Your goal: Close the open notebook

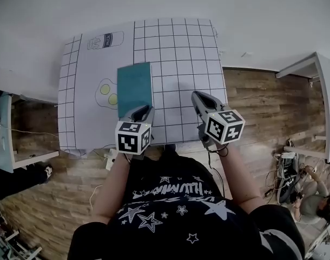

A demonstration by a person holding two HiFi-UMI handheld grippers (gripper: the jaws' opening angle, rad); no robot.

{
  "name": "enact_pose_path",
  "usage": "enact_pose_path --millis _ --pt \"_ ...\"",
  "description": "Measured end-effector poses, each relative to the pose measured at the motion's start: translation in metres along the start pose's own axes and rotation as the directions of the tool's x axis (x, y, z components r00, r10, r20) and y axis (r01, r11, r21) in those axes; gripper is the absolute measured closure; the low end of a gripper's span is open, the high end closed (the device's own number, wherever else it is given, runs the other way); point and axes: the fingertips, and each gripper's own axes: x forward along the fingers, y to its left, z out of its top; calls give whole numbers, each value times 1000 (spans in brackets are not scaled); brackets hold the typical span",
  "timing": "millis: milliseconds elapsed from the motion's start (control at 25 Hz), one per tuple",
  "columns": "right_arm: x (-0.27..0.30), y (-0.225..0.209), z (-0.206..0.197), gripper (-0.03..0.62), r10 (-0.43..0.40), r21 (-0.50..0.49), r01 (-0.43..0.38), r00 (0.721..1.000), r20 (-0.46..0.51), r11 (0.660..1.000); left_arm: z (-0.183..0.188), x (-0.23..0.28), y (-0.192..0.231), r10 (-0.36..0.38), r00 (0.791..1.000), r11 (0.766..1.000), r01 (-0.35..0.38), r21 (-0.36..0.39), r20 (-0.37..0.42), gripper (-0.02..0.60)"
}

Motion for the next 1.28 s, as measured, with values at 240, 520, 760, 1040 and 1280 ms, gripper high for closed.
enact_pose_path --millis 240,520,760,1040,1280 --pt "-6 28 -2 580 -19 -5 19 1000 14 1000 4 -40 15 2 998 1000 -1 -15 67 549" --pt "-16 88 -23 580 -32 -27 33 999 12 999 -12 -103 23 -51 990 999 51 6 129 571" --pt "-24 161 -37 580 -12 -81 13 1000 13 997 -31 -165 44 -56 978 998 59 -8 202 571" --pt "-59 200 -63 580 -87 -86 88 996 11 992 -49 -218 49 -118 952 993 121 8 283 572" --pt "-87 209 -78 580 -138 -62 140 990 27 988 -59 -245 42 -142 938 990 141 25 315 572"
